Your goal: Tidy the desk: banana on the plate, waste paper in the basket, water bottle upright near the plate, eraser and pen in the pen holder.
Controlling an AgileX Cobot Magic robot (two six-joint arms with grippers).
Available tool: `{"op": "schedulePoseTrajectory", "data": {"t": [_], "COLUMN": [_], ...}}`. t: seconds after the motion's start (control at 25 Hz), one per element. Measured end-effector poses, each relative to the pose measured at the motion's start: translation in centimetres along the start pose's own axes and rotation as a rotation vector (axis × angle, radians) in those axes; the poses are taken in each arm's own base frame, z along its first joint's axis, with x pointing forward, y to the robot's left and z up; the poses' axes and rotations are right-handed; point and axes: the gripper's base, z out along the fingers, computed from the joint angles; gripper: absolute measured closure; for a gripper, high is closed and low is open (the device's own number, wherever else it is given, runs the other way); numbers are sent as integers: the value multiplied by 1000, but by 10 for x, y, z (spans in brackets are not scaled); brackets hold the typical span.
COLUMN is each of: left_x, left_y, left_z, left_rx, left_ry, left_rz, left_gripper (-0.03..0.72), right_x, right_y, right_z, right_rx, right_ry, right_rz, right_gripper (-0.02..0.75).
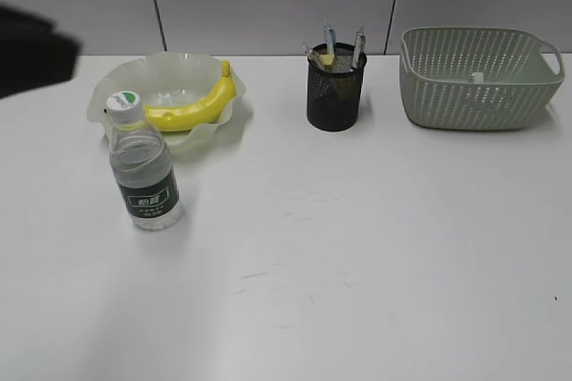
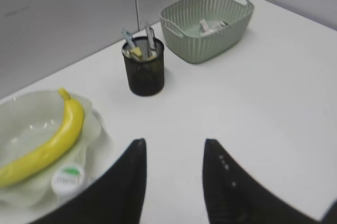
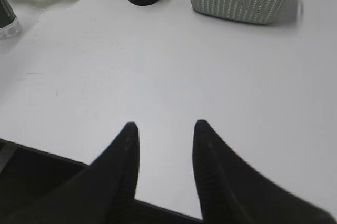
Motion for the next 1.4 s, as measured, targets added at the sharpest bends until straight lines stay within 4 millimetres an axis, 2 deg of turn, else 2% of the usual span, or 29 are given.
{"op": "schedulePoseTrajectory", "data": {"t": [0.08, 0.2, 0.36, 0.48, 0.56, 0.64, 0.88, 1.24, 1.4], "left_x": [24, 59, 98, 121, 135, 140, 140, 140, 141], "left_y": [-4, -3, -7, -12, -14, -15, -13, -13, -14], "left_z": [-48, -93, -138, -159, -163, -163, -152, -152, -153], "left_rx": [-10, -100, -190, -225, -231, -233, -254, -260, -360], "left_ry": [-12, 34, 78, 23, 2, 3, -22, -23, -33], "left_rz": [-11, -31, -84, -95, -95, -97, -118, -120, -167], "left_gripper": [437, 442, 442, 442, 442, 442, 442, 444, 444], "right_x": [0, 0, 0, 0, 0, 0, 0, 0, 0], "right_y": [0, 0, 0, 0, 0, 0, 0, 0, 1], "right_z": [0, 0, 0, 0, 0, 0, 0, 0, 0], "right_rx": [0, 0, 1, 1, 1, 0, 1, 2, 91], "right_ry": [0, 0, 0, 0, 0, -2, -3, -3, -8], "right_rz": [0, 0, 0, 0, 0, 0, 0, 0, 43], "right_gripper": [453, 453, 453, 453, 453, 453, 453, 454, 454]}}
